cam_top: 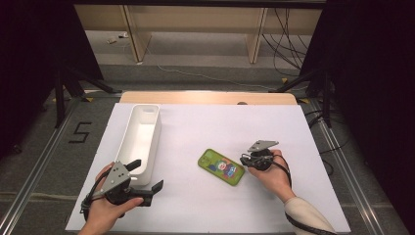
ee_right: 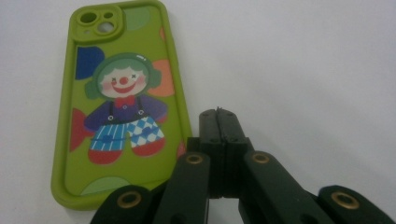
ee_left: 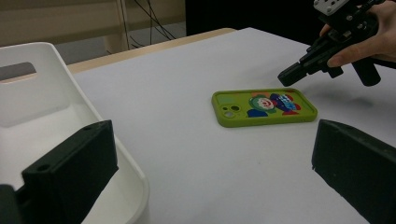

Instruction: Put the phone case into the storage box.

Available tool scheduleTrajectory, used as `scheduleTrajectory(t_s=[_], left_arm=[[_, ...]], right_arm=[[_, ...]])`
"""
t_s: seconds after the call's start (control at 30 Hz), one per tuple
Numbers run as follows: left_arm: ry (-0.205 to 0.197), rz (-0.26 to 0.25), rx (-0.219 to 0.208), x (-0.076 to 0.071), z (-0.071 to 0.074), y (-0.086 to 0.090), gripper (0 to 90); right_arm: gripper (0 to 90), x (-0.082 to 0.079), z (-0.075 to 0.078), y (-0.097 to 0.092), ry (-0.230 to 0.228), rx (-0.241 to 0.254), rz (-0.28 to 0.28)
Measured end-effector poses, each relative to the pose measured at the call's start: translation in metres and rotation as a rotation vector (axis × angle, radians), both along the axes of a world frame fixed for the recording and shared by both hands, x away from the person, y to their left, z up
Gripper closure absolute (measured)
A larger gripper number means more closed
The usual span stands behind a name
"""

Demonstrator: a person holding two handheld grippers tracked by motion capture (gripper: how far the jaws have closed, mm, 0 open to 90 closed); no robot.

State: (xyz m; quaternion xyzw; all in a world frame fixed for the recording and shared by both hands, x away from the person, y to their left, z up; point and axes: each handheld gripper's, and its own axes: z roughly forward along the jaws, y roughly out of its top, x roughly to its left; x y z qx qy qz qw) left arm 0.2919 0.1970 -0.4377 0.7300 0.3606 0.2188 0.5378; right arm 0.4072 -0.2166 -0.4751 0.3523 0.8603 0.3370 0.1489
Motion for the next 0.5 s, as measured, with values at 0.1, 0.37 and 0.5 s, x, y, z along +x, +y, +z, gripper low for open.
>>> scheduleTrajectory(t_s=[0.1,0.37,0.5], left_arm=[[0.000,0.000,-0.002,0.0001,0.0000,0.0000,0.0],[0.001,-0.001,-0.004,0.0000,0.0001,0.0001,0.0],[-0.001,0.000,-0.006,0.0000,0.0005,0.0004,0.0]], right_arm=[[90.0,0.0003,-0.0012,0.0003,0.010,-0.004,0.001],[90.0,0.0000,-0.0036,-0.0008,0.031,-0.016,0.016],[90.0,-0.0019,-0.0035,-0.0007,0.046,-0.025,0.029]])
